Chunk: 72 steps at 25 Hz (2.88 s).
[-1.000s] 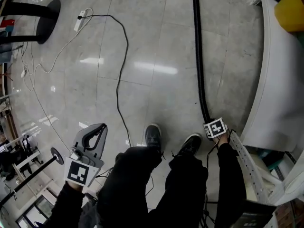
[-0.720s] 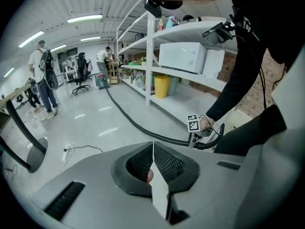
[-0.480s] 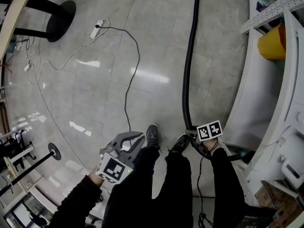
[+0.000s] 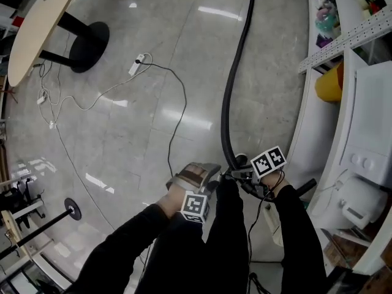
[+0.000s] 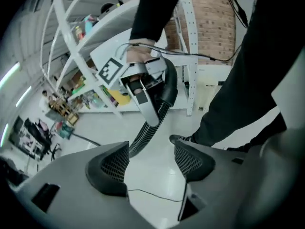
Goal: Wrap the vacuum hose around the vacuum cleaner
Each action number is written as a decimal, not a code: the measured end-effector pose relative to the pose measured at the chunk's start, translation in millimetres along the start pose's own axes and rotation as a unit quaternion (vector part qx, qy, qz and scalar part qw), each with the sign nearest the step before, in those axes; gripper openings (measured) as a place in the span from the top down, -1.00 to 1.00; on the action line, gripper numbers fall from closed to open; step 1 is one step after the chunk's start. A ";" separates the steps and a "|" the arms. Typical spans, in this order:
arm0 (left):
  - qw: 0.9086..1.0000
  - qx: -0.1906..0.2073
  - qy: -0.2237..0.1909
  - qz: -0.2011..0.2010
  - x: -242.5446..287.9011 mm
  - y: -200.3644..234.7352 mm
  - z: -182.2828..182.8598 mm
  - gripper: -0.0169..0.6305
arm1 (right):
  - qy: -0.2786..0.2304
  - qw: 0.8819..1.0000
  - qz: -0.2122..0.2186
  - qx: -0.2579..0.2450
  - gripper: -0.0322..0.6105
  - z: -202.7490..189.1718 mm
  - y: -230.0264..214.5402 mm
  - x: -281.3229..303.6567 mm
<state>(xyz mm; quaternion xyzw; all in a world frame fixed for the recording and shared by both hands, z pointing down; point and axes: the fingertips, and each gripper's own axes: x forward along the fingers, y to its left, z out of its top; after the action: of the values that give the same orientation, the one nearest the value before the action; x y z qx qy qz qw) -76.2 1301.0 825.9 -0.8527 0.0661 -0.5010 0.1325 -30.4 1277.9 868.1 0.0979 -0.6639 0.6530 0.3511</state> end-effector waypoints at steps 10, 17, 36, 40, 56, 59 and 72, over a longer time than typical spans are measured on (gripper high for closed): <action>0.992 0.115 -0.021 -0.036 7.3 125.6 60.8 0.19 | 0.088 0.993 0.067 -0.047 0.33 51.2 118.6 -108.2; 0.995 0.050 -0.032 -0.079 -8.2 195.5 103.4 0.35 | 0.122 0.978 0.000 -0.169 0.28 107.6 145.4 -195.2; 0.874 -0.394 -0.224 -0.177 -155.2 464.2 65.4 0.39 | -0.529 0.796 -0.015 -0.294 0.28 339.3 342.0 -454.6; 0.827 -0.441 -0.254 -0.238 -200.0 530.7 50.9 0.39 | -0.456 0.838 -0.079 -0.291 0.27 369.1 309.4 -371.6; 0.699 -0.544 -0.311 -0.343 -245.4 656.9 35.8 0.38 | -0.282 0.827 -0.196 -0.445 0.06 473.7 325.8 -257.3; 0.675 -0.561 -0.323 -0.353 -241.2 669.2 41.5 0.38 | -0.267 0.824 -0.178 -0.466 0.06 479.2 325.8 -250.0; 0.818 -0.486 -0.275 -0.135 -197.6 756.0 41.3 0.09 | -0.410 0.889 0.111 -0.173 0.36 580.2 274.0 -409.6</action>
<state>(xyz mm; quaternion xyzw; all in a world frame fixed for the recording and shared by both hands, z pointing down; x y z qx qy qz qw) -121.7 633.2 420.6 -0.9089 0.1460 -0.1615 -0.3557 -87.2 635.4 463.7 0.2199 -0.8576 0.4646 -0.0155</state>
